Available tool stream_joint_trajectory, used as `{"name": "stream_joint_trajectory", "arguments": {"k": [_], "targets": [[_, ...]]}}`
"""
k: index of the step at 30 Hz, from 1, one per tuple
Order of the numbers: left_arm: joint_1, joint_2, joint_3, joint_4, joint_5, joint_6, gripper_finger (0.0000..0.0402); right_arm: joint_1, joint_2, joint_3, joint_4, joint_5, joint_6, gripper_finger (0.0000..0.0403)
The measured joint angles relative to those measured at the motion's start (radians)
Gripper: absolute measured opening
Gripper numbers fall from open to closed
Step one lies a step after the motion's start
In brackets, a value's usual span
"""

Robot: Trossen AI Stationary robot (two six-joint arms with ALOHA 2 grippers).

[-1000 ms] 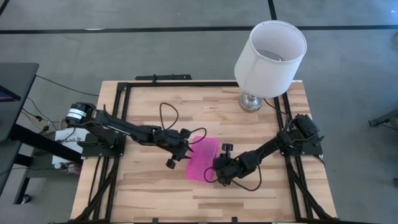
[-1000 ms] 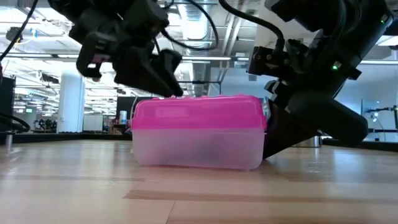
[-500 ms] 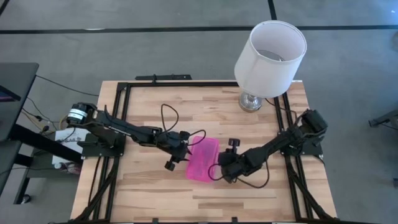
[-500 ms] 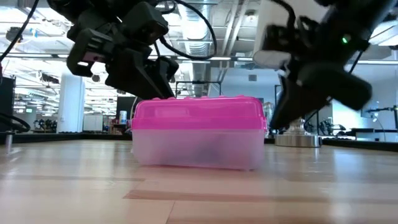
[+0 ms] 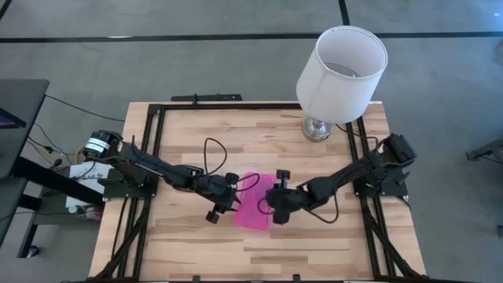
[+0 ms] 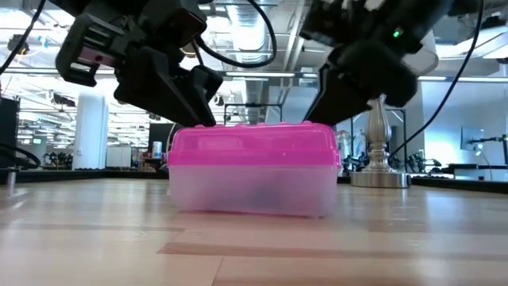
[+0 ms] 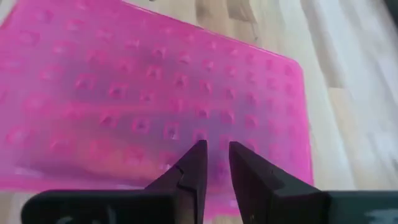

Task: Pick & place school supplies into a supply box
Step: Close the pink supply box

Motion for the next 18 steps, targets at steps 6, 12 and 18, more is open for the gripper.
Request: {"name": "stream_joint_trajectory", "arguments": {"k": [6, 12, 18], "targets": [[-0.029, 0.023, -0.001, 0.018, -0.008, -0.02, 0.0132, -0.023, 0.024, 0.002, 0.0, -0.003, 0.004, 0.0063], [-0.03, 0.112, 0.003, 0.139, 0.035, -0.023, 0.0132, -0.043, 0.044, 0.005, 0.008, -0.017, -0.016, 0.0063], [-0.031, 0.12, 0.003, 0.15, 0.032, -0.025, 0.0132, -0.065, 0.06, 0.003, 0.037, -0.035, -0.087, 0.0063]]}}
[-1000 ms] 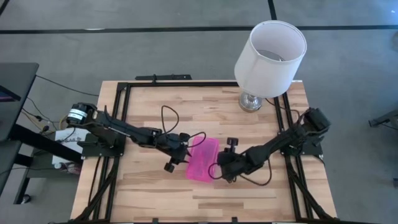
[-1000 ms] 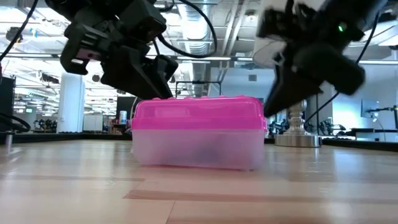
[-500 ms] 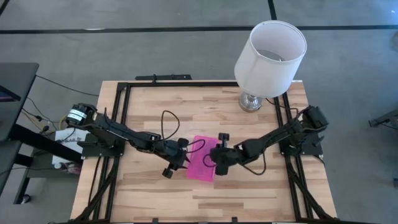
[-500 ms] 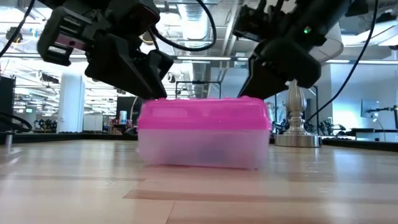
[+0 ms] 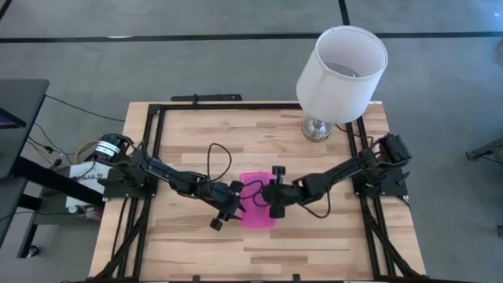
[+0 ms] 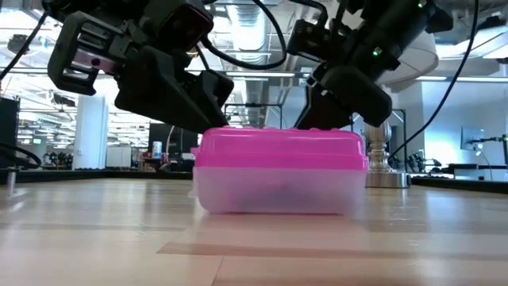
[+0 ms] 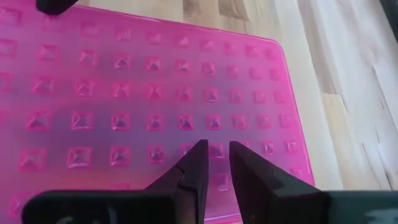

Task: Pick & place school supplies into a supply box
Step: Close the pink supply box

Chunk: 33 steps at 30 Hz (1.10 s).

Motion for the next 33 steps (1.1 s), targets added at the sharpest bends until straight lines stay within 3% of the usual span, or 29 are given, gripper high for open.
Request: {"name": "stream_joint_trajectory", "arguments": {"k": [33], "targets": [[0.052, 0.0, -0.002, -0.051, -0.051, 0.001, 0.0132, 0.003, 0.003, -0.003, -0.028, -0.001, 0.061, 0.0063]]}}
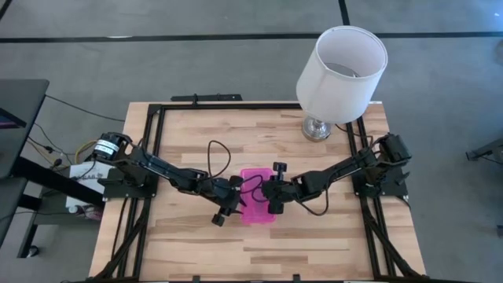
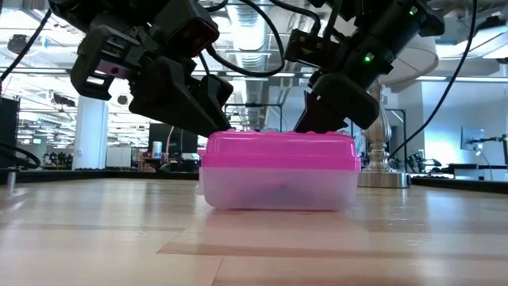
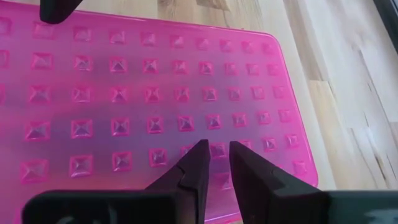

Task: Pick & place school supplies into a supply box
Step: Close the pink supply box

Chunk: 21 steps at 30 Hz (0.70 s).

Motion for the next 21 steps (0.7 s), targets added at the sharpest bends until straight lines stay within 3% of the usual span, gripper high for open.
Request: {"name": "stream_joint_trajectory", "arguments": {"k": [14, 21], "targets": [[-0.005, -0.02, -0.003, 0.025, -0.013, 0.017, 0.0132, 0.007, -0.009, -0.001, 0.0, 0.027, -0.008, 0.0063], [-0.003, -0.149, -0.006, 0.035, -0.12, 0.063, 0.0132, 0.014, -0.07, -0.007, -0.007, 0.0, -0.075, 0.0063]]}}
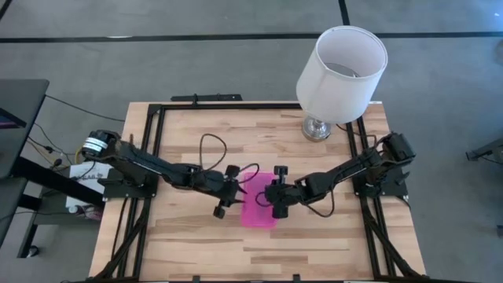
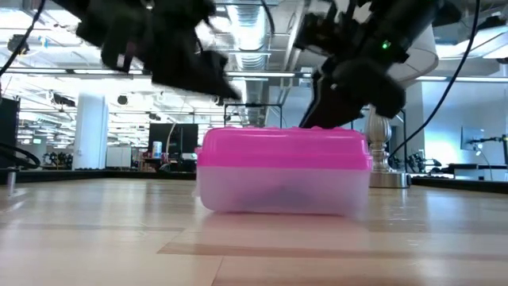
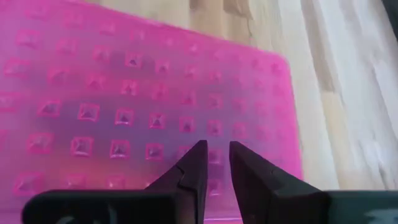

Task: Pick & place school supplies into a supply box
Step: Close the pink supply box, then return to Home Position

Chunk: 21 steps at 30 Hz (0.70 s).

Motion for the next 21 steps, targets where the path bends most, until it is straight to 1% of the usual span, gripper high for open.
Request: {"name": "stream_joint_trajectory", "arguments": {"k": [5, 7, 11, 14, 17, 21], "targets": [[-0.001, -0.074, 0.002, 0.052, -0.023, 0.014, 0.0132, -0.002, -0.063, 0.001, 0.005, 0.023, -0.079, 0.0063], [-0.001, -0.093, 0.003, 0.058, -0.051, 0.015, 0.0132, -0.009, -0.079, 0.001, 0.006, 0.027, -0.106, 0.0063], [-0.004, -0.096, 0.003, 0.05, -0.081, 0.012, 0.0132, -0.024, -0.11, 0.003, -0.013, 0.032, -0.133, 0.0063], [-0.013, -0.104, 0.003, 0.042, -0.106, 0.036, 0.0132, -0.018, -0.141, 0.003, -0.035, 0.026, -0.192, 0.0063], [-0.027, -0.16, 0.003, 0.049, -0.167, 0.114, 0.0132, -0.015, -0.202, 0.003, -0.023, -0.032, -0.279, 0.0063], [-0.056, -0.286, 0.004, 0.05, -0.249, 0.206, 0.0132, -0.019, -0.328, 0.005, -0.024, -0.151, -0.359, 0.0063]]}}
